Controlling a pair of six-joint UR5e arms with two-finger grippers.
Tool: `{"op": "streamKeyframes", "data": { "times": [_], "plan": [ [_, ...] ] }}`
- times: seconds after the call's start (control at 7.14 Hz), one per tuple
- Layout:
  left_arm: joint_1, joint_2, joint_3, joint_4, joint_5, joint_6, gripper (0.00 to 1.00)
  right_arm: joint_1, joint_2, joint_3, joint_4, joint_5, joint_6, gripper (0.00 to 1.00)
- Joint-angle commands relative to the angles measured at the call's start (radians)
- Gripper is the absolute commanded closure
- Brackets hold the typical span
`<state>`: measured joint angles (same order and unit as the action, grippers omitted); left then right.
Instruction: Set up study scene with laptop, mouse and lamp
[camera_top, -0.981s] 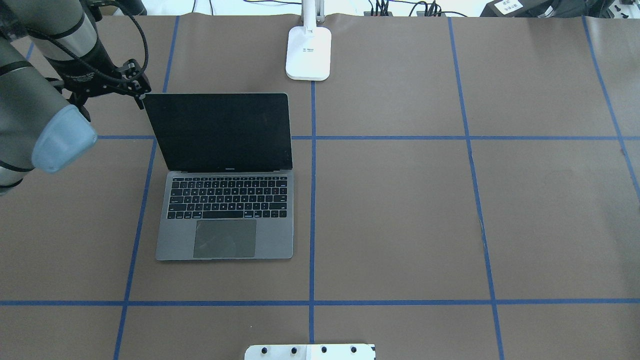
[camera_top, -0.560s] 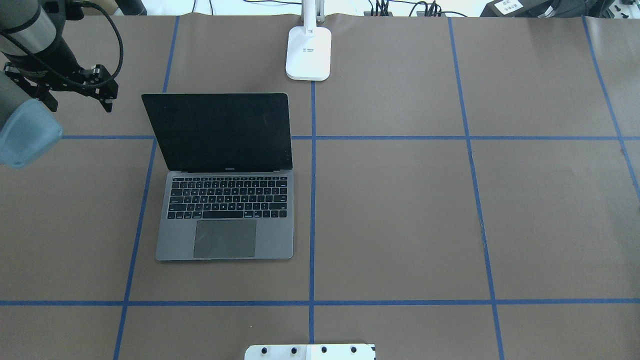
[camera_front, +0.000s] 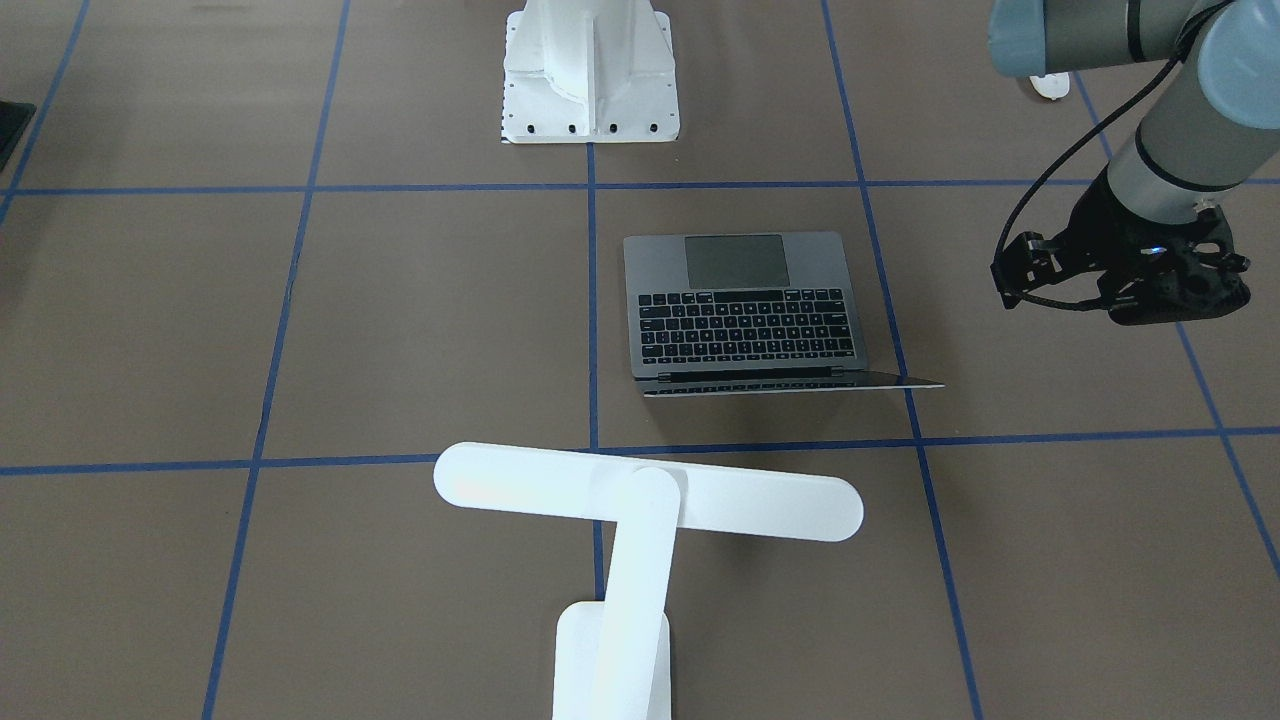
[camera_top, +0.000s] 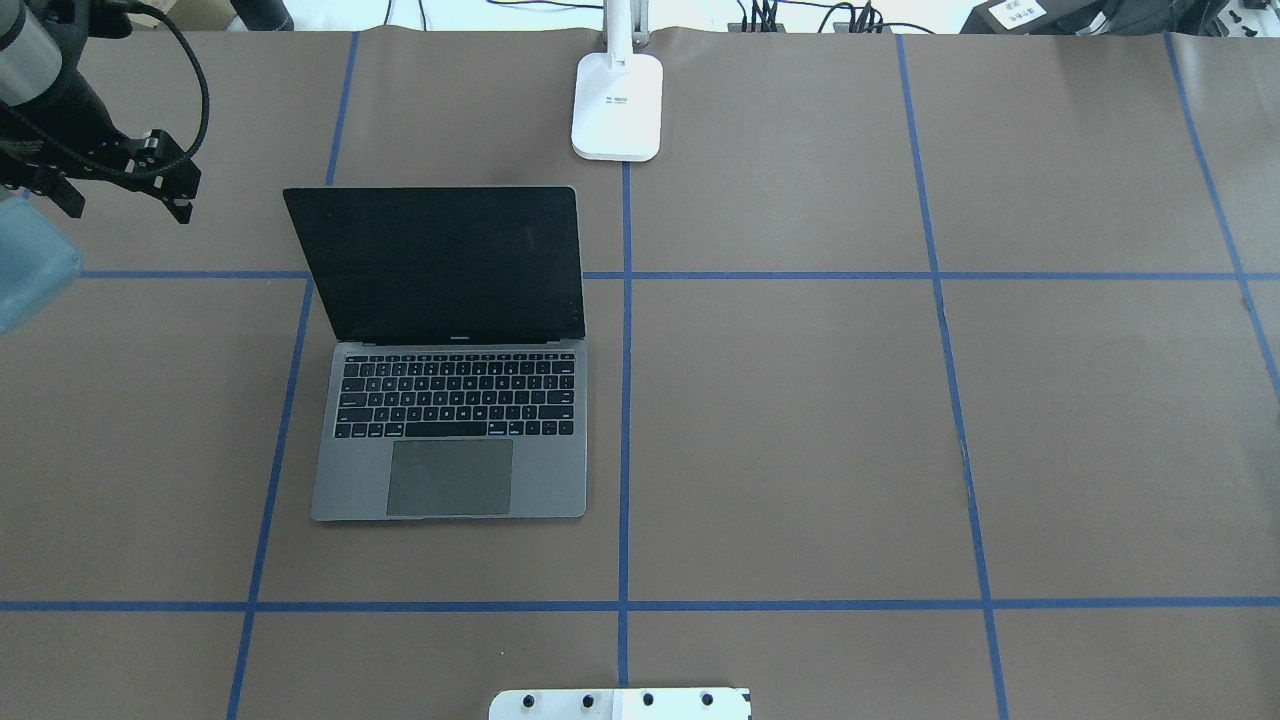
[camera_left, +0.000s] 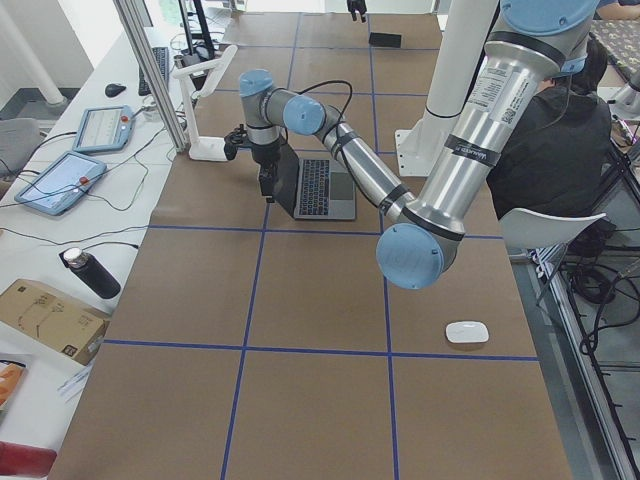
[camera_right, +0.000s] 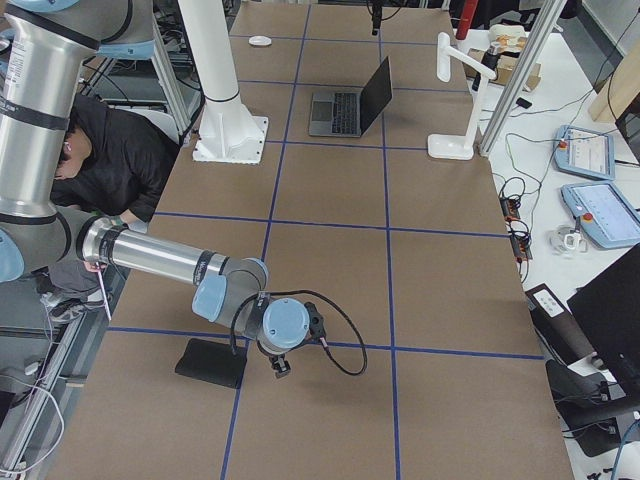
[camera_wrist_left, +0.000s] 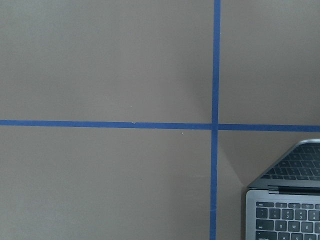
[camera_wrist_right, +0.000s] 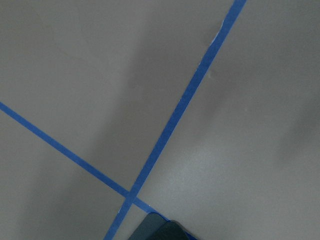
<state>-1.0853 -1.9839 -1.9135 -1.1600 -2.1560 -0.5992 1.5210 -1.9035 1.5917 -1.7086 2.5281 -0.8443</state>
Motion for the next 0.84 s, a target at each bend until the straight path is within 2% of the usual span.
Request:
{"op": "streamKeyframes", "data": {
  "times": [0.0, 0.42, 0.7],
  "plan": [
    [-0.002, 0.023, -0.009, -0.029, -0.001, -0.002, 0.00, -0.060, 0.009, -0.033, 0.003, 0.012, -0.025, 0.01],
    [-0.007, 0.023, -0.012, -0.029, -0.001, -0.008, 0.00, -0.114, 0.011, -0.070, 0.003, 0.043, -0.027, 0.01],
    [-0.008, 0.020, -0.012, -0.030, -0.001, -0.008, 0.00, -0.119, 0.012, -0.128, 0.003, 0.043, -0.065, 0.01]
  ]
}}
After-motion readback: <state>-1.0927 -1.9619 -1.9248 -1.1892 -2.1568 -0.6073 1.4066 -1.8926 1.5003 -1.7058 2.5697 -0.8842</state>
